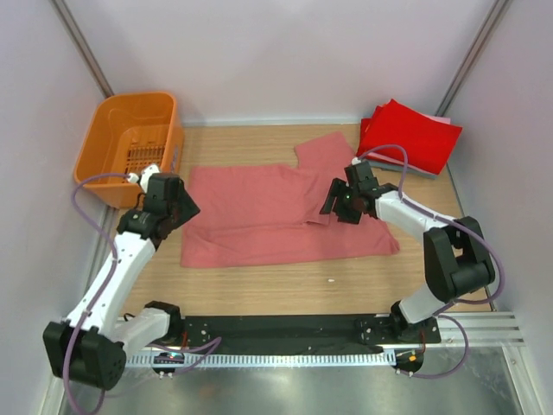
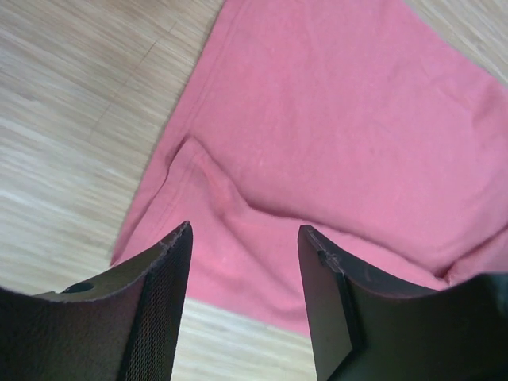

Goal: Fold and stack the t-shirts
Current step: Fold the tshirt

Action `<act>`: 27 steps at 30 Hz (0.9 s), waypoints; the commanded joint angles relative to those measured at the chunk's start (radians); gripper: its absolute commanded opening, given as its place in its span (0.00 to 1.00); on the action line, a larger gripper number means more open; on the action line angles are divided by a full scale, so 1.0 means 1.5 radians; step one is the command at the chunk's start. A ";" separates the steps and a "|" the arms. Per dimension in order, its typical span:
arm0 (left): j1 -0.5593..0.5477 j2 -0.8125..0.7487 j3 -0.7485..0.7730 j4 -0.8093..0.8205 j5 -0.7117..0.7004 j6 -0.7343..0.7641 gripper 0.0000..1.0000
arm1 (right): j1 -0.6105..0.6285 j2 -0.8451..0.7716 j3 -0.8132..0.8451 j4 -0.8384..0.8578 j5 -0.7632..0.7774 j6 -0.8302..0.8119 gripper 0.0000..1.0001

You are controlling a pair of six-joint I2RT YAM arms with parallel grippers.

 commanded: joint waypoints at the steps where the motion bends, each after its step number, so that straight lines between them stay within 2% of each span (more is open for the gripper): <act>1: 0.001 -0.062 0.040 -0.107 0.028 0.109 0.57 | 0.005 0.028 0.041 0.021 0.021 -0.008 0.66; 4: 0.001 -0.091 0.044 -0.144 0.038 0.141 0.58 | 0.006 0.063 0.062 0.023 0.018 -0.013 0.57; 5: 0.001 -0.113 0.039 -0.143 0.035 0.164 0.59 | 0.005 0.070 0.069 0.025 0.015 -0.012 0.51; 7: 0.001 -0.134 0.012 -0.131 0.009 0.179 0.59 | 0.007 0.097 0.075 0.029 0.004 -0.010 0.47; 8: 0.001 -0.145 0.011 -0.135 -0.016 0.165 0.64 | 0.010 0.105 0.079 0.027 0.006 -0.008 0.45; 20: 0.005 -0.157 0.011 -0.119 -0.004 0.167 0.65 | 0.025 0.126 0.077 0.014 0.034 0.002 0.40; 23: 0.007 -0.162 0.010 -0.120 -0.010 0.167 0.65 | 0.026 0.124 0.083 -0.011 0.045 0.002 0.44; 27: 0.006 -0.172 0.007 -0.119 -0.012 0.165 0.65 | 0.027 0.089 0.060 -0.026 0.068 0.006 0.45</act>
